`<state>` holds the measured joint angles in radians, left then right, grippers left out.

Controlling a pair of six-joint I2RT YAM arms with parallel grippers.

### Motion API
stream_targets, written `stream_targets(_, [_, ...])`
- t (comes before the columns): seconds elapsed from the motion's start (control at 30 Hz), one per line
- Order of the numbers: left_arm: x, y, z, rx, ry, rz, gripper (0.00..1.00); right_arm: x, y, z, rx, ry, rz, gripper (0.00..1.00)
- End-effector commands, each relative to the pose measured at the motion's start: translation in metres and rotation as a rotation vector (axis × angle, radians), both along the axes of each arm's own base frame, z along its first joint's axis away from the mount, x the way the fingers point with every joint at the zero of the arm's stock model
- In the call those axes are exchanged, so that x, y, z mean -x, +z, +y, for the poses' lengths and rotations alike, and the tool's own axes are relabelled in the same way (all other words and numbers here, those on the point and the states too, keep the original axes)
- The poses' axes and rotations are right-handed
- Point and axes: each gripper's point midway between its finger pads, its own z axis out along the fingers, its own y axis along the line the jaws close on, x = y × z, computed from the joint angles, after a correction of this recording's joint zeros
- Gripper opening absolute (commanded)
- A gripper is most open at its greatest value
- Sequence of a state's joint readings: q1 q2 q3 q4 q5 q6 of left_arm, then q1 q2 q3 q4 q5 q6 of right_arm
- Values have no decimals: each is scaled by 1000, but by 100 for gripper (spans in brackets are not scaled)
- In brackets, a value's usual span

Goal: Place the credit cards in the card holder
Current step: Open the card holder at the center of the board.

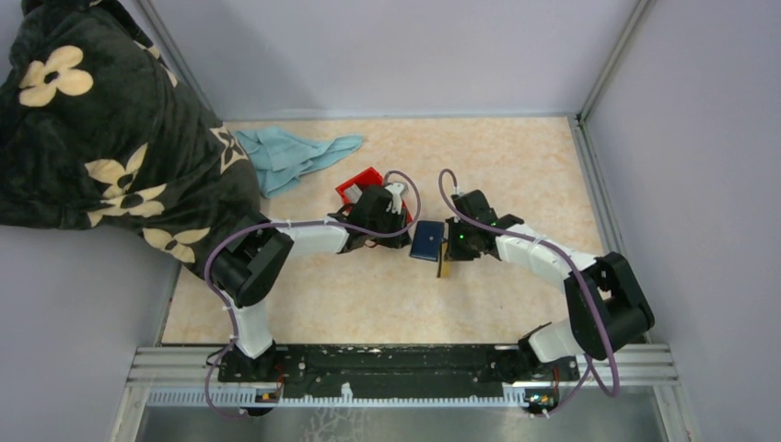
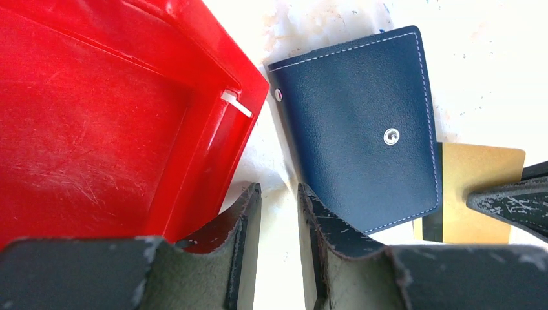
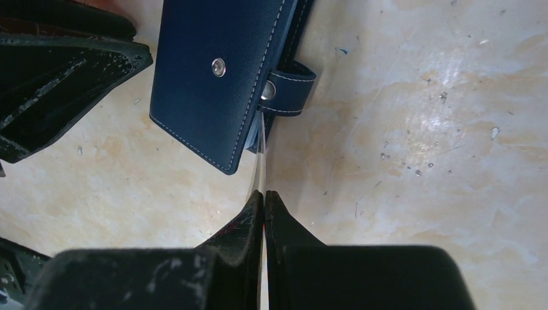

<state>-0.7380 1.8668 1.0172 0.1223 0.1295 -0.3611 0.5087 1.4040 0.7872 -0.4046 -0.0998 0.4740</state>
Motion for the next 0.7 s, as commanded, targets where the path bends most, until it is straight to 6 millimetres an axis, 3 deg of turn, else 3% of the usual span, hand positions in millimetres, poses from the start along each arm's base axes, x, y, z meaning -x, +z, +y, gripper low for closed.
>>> stream_targets(0.0, [0,0,-4,-21,-14,-9,34,-20,14,-7,48,-49,-89,0])
stream_targets(0.23, [1,1,-5,-20,-15,-12,34,-24,21,-16,69,-95,-132,0])
stream_targets(0.67, [3,6,-8,-25,-25,-25,34,-38,19,-12,34,-113,-172,0])
